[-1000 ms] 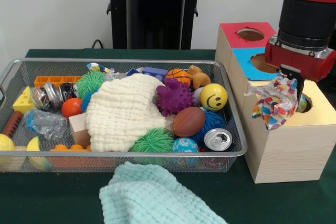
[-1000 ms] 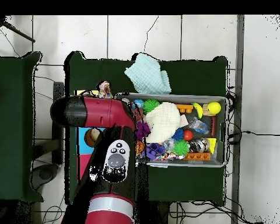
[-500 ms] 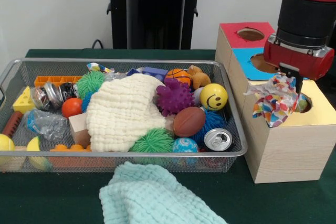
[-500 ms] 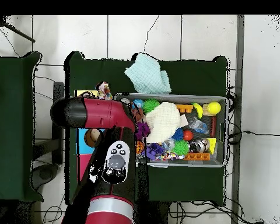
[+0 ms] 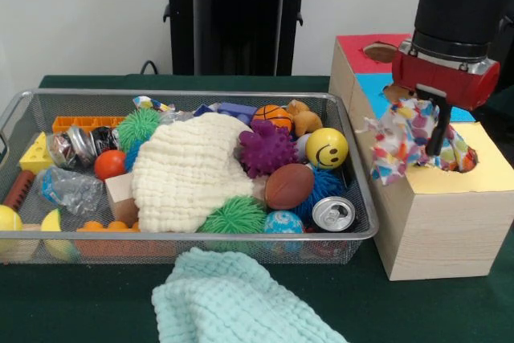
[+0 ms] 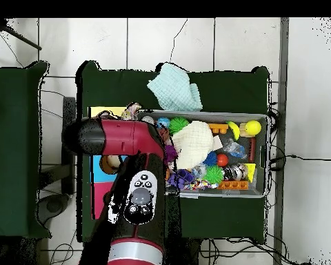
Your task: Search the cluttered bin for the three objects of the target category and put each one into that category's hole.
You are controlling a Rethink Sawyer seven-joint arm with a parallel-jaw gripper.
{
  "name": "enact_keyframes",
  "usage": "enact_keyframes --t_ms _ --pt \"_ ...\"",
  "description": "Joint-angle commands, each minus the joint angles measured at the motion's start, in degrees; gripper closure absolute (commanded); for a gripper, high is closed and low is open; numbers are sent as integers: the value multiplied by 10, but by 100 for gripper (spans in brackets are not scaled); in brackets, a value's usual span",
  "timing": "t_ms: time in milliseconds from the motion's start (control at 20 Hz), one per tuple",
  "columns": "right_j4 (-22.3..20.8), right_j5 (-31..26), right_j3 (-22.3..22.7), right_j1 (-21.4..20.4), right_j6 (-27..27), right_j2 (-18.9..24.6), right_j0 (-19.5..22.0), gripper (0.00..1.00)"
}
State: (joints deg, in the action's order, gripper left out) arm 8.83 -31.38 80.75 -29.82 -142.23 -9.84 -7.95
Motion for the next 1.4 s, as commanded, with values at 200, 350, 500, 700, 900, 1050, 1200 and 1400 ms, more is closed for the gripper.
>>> enact_keyframes --t_ms 200,350,500,700,900,1050,1200,1400 --pt "-20 -33 153 -33 3 56 28 100" --pt "-17 -13 162 -24 -6 65 27 100" --pt "-14 3 160 -8 -14 72 26 100" --pt "-10 22 141 21 -37 72 14 100" --pt "-2 19 115 43 -61 62 -6 100" --pt "8 14 96 58 -80 55 -21 100" --pt "23 17 86 69 -92 60 -25 100" --pt "45 34 76 81 -105 67 -30 100"
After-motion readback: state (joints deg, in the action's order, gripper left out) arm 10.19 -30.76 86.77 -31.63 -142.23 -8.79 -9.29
